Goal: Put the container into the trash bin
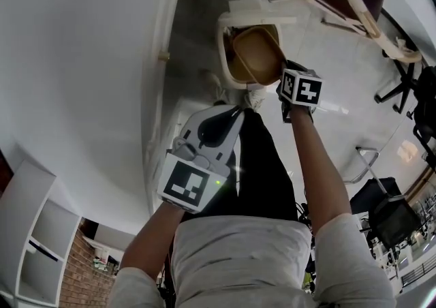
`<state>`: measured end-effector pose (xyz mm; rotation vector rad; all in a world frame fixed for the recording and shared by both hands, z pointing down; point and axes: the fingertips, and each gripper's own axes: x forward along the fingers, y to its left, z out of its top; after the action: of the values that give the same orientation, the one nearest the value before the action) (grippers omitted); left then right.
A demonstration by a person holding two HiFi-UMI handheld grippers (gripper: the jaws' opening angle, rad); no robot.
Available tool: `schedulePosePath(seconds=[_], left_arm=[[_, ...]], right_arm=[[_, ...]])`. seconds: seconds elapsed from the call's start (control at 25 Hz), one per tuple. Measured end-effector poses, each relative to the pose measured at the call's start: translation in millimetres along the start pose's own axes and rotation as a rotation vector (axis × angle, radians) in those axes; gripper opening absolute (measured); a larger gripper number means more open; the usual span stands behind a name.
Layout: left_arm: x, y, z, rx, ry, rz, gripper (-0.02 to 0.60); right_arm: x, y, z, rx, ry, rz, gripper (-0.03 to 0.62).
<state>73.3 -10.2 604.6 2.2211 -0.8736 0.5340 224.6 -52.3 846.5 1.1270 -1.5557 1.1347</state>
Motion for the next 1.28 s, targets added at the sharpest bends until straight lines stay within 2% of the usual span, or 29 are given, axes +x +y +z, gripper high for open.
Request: schedulePosePath(seconds=[0.24, 0.8, 1.08, 1.28], left_arm=[[5.5, -2.3, -2.5, 0.016, 0.009, -0.033, 0.017], [8.7, 1.5, -20.4, 0.005, 0.037, -0.034, 0.017], [9.1, 0.7, -22.1, -0.002, 0.043, -0.03, 0.017], [9.7, -1.6, -22.8, -0.005, 0.041, -0.032, 0.017]], right_arm=[[15.5, 3.8, -1.2, -0.001, 0.013, 0.001, 0.043], [36.4, 1.6, -9.7, 0.029, 0.038, 0.001, 0.043], [39.7, 10.4, -11.1, 0.086, 0.024, 0.072, 0.045], [39.1, 17.3, -9.0, 0.081, 0.012, 0.109, 0.107]])
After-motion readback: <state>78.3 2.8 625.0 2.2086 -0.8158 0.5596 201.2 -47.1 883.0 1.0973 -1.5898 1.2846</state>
